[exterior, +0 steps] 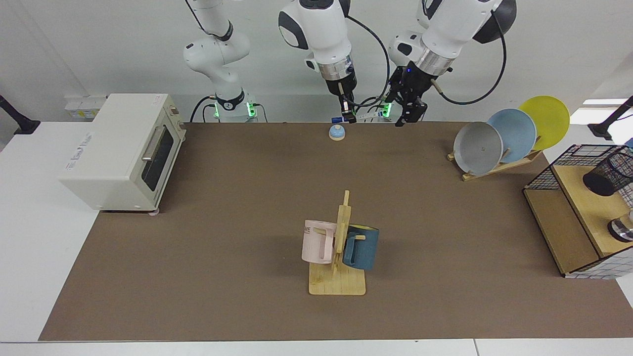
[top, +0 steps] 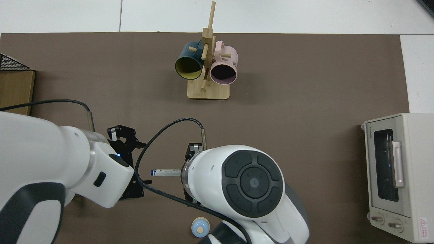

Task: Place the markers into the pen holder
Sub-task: 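Grasp the marker with the left gripper while the right gripper holds it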

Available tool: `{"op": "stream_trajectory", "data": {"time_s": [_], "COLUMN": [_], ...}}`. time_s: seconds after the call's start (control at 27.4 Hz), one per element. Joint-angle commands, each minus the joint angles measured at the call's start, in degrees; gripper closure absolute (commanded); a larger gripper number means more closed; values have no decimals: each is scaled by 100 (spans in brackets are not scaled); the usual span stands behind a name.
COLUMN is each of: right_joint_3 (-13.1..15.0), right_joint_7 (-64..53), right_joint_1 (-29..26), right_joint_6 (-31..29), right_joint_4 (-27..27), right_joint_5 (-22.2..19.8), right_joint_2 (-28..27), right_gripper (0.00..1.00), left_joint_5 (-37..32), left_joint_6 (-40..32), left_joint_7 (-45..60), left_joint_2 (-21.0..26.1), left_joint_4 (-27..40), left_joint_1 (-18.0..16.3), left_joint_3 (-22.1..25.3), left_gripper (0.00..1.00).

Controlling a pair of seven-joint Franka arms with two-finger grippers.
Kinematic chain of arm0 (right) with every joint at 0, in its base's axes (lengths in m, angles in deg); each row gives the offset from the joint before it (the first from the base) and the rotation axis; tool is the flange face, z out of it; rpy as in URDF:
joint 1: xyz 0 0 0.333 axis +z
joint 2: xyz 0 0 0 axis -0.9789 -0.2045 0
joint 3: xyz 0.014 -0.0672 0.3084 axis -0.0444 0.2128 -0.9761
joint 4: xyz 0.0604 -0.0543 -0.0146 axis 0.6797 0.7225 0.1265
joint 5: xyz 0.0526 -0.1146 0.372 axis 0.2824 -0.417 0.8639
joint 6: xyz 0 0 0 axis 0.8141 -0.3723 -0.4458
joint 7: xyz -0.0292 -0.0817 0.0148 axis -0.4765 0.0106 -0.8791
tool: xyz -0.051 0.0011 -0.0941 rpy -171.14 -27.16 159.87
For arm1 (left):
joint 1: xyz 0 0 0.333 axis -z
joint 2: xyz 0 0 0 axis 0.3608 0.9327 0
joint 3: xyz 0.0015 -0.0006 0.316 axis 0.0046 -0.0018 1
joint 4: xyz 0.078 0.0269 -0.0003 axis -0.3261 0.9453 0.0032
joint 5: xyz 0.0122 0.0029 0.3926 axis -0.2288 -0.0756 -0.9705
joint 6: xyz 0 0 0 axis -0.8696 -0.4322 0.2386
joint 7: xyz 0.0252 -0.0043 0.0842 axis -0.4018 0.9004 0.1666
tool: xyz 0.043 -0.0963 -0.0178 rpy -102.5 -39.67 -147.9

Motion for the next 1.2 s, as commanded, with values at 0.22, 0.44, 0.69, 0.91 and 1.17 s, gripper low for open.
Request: {"op": "stream_trajectory", "data": {"time_s": [0.22,0.44,0.69,0.91,1.17], "right_joint_3": [22,31,31,31,31], "right_joint_7": [-66,-93,-93,-93,-93], "right_joint_1": [128,128,120,120,120], "right_joint_6": [-123,-132,-150,-150,-150], "right_joint_4": [-212,-212,-256,-256,-256], "right_joint_5": [-9,0,0,0,0], "right_joint_2": [-173,-173,-191,-200,-200], "right_gripper": [100,100,100,100,100], "left_joint_5": [383,383,375,348,269], "left_joint_6": [413,536,536,483,422], "left_joint_7": [238,255,273,317,317], "left_joint_2": [-153,-145,-136,-136,-136], "left_joint_4": [378,378,430,465,465], "left_joint_1": [321,401,401,401,392], "left_joint_3": [70,26,-53,-132,-132], "left_gripper": [18,27,32,36,63]}}
